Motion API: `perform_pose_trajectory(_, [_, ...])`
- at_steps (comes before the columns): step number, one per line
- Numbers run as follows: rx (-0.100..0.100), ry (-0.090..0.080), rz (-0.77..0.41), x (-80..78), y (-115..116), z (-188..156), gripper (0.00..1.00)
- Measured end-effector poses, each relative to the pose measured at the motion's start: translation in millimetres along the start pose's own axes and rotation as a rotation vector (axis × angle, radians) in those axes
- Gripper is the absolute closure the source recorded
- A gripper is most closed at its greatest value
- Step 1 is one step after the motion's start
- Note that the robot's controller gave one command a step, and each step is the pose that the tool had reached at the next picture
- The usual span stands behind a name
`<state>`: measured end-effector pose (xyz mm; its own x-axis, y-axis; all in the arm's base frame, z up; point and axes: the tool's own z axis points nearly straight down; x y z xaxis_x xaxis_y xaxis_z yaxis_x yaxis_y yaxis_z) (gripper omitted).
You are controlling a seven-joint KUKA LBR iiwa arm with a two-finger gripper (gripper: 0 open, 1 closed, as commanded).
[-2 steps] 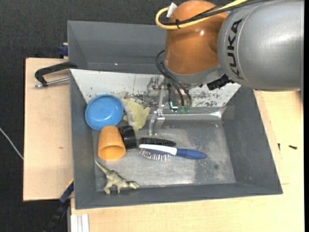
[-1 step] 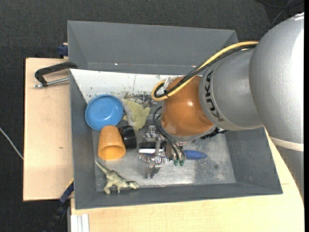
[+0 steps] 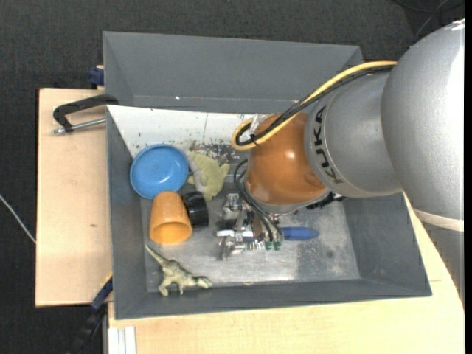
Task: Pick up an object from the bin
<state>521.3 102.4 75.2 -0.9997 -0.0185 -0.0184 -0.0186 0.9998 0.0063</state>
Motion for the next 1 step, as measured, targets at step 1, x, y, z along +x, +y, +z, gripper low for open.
perform_pose_trajectory(1, [0.002,0.008,-0.361,-35.3,-6.4,-149.3,1.0])
